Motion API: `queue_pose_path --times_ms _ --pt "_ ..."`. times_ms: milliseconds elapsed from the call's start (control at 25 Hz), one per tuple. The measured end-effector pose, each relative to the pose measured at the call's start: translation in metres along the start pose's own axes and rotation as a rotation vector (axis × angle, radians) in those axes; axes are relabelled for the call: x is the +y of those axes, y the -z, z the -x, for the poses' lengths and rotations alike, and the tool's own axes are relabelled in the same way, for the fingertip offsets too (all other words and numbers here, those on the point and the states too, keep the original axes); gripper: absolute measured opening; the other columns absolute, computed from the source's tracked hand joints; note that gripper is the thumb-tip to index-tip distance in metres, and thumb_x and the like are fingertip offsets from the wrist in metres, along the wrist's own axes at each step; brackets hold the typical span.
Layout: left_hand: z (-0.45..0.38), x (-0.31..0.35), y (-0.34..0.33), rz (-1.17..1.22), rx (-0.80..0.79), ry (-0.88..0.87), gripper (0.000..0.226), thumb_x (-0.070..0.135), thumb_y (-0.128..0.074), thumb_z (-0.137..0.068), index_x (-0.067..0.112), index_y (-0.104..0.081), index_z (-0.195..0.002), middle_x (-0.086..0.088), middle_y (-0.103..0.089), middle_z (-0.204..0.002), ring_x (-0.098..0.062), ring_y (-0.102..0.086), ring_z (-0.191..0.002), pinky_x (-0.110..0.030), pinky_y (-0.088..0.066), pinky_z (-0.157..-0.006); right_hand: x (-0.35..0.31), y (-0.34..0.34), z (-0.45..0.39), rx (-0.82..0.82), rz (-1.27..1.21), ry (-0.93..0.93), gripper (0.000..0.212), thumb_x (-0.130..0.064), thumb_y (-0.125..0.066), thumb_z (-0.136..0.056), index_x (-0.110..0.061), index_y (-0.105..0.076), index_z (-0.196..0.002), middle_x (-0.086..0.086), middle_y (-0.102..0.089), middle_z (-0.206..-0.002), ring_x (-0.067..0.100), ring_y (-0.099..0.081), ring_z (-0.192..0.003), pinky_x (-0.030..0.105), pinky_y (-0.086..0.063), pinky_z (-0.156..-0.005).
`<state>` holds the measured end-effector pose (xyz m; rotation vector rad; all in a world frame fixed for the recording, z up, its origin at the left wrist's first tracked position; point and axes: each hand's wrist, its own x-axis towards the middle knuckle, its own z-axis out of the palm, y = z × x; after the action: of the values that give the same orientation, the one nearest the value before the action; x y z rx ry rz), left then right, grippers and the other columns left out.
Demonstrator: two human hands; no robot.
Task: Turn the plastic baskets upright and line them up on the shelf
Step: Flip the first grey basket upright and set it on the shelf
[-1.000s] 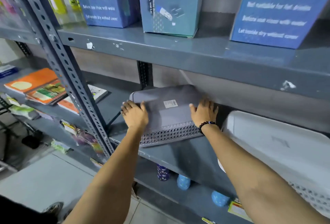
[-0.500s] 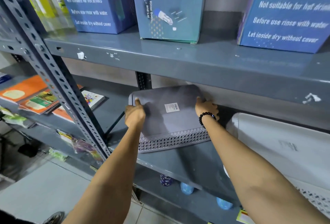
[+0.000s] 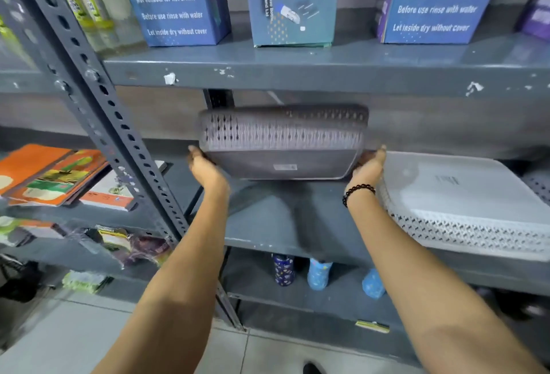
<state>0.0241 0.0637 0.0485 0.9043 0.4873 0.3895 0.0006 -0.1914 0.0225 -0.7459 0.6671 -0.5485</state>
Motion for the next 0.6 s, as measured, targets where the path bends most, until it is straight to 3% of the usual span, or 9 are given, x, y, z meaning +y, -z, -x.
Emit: queue_pose_path --times_ms 120,200,280,320,440,520,600 --pt "0.002 -0.012 0.046 -0.104 -0.135 0.164 0.037 0.046 -0.037 -0.098 0.02 -0.061 -0.087 0.002 -0.068 -0.076 -0.015 -0.057 -0.075 -0.029 -0.05 -0.069 0.006 0.035 0.0 -0.097 0.131 -0.112 0.063 -0.066 -0.051 -0.075 -0.02 -0.063 -0.116 0.005 -0.063 -0.123 0.021 -0.057 -0.118 0.036 -0.045 -0.101" --pt "0.005 -0.018 0.066 -0.185 -0.177 0.29 0.044 0.055 -0.038 -0.093 0.019 -0.06 -0.105 -0.004 -0.064 -0.09 -0.024 -0.059 -0.085 -0.041 -0.052 -0.084 0.003 0.053 0.006 -0.177 0.258 -0.151 0.058 -0.056 -0.052 -0.08 -0.022 -0.057 -0.127 0.0 -0.059 -0.125 0.017 -0.059 -0.106 0.036 -0.048 -0.094" --pt "0.001 -0.019 0.074 -0.246 -0.186 0.366 0.052 0.057 -0.04 -0.089 0.018 -0.059 -0.118 -0.009 -0.062 -0.107 -0.029 -0.059 -0.1 -0.048 -0.045 -0.1 0.004 0.062 0.01 -0.192 0.36 -0.148 0.029 -0.036 -0.043 -0.095 -0.024 -0.054 -0.119 -0.002 -0.062 -0.101 0.011 -0.057 -0.08 0.026 -0.048 -0.071" --pt "0.001 -0.019 0.076 -0.275 -0.181 0.37 0.047 0.053 -0.039 -0.091 0.018 -0.063 -0.11 -0.009 -0.064 -0.104 -0.028 -0.06 -0.098 -0.045 -0.045 -0.1 0.005 0.065 0.012 -0.183 0.392 -0.16 0.022 -0.03 -0.04 -0.098 -0.023 -0.055 -0.112 -0.002 -0.061 -0.089 0.011 -0.056 -0.072 0.025 -0.046 -0.063" --pt "0.003 -0.019 0.073 -0.345 -0.12 0.372 0.034 0.035 -0.037 -0.094 0.019 -0.061 -0.077 -0.003 -0.059 -0.076 -0.018 -0.054 -0.066 -0.035 -0.047 -0.073 0.007 0.068 0.012 -0.146 0.512 -0.183 0.025 -0.027 -0.04 -0.098 -0.015 -0.057 -0.086 0.001 -0.058 -0.078 0.016 -0.055 -0.068 0.027 -0.045 -0.057" --pt "0.002 -0.023 0.074 -0.432 -0.075 0.338 0.033 0.026 -0.033 -0.094 0.015 -0.058 -0.074 0.0 -0.05 -0.067 -0.014 -0.04 -0.053 -0.029 -0.035 -0.053 0.009 0.069 0.008 -0.144 0.561 -0.192 0.027 -0.027 -0.04 -0.097 -0.017 -0.054 -0.077 0.002 -0.058 -0.078 0.018 -0.056 -0.068 0.028 -0.045 -0.058" --pt "0.001 -0.03 0.077 -0.479 -0.063 0.312 0.032 0.022 -0.029 -0.095 0.013 -0.054 -0.077 0.0 -0.049 -0.068 -0.013 -0.038 -0.054 -0.026 -0.03 -0.051 0.013 0.072 0.003 -0.133 0.644 -0.189 0.03 -0.03 -0.041 -0.094 -0.018 -0.05 -0.069 0.004 -0.059 -0.079 0.022 -0.057 -0.07 0.031 -0.048 -0.063"
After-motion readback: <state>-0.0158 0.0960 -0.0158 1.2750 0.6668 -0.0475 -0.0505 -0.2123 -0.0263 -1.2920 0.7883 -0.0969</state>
